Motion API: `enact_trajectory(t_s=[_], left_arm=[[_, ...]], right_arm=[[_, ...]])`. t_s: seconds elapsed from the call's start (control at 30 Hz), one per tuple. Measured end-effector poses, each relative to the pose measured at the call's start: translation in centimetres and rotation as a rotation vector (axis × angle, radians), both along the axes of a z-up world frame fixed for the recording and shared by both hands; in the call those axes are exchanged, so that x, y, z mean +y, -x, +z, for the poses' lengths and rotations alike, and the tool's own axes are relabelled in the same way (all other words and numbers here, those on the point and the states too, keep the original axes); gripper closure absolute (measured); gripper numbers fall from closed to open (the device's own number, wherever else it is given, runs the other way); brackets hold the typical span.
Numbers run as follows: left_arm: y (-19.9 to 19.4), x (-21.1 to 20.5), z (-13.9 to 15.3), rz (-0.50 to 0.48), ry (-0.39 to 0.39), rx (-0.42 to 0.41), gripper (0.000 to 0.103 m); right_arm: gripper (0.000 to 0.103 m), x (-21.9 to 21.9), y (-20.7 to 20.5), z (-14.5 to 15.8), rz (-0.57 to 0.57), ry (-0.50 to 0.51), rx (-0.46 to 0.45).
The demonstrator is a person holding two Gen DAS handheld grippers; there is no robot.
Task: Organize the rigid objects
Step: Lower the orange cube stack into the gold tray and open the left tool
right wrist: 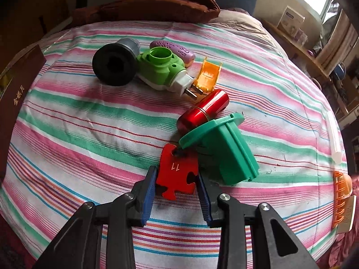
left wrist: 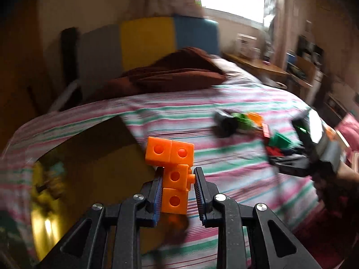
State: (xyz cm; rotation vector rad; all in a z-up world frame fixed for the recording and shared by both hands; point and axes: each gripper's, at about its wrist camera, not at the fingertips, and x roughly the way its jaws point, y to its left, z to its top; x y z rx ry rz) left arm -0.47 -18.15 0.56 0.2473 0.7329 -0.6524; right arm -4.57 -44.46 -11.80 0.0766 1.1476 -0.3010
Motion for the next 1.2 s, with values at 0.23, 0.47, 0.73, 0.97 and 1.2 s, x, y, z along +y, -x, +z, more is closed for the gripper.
enact_trajectory(t_s=[0.23, 0.47, 0.73, 0.97, 1.2], left_arm=[[-2.4, 5.4, -1.0, 0.159, -0.021, 0.014, 0.077], [-4.5, 9.6, -3.2, 0.267, -0.02, 0.09, 0.077], [-8.8, 17.1, -6.5, 0.446, 0.105, 0.331, 0.077], [-10.6, 17.7, -7.8, 0.474, 0.083, 0.356, 0.077], [-11.5, 17.2, -9.5, 0.486, -0.025, 0.332, 0.074]], right_arm=[[0.069, 0.5, 0.5, 0.2, 0.008, 0.015, -0.007], [0.069, -0.1, 0.3, 0.2, 0.01, 0.016, -0.009], [0.069, 0.0, 0.3, 0.2, 0.013, 0.023, -0.009], [0.069, 0.1, 0.3, 0.2, 0.017, 0.027, -0.007], [0.069, 0.0, 0.2, 0.3, 0.018, 0.025, -0.006]])
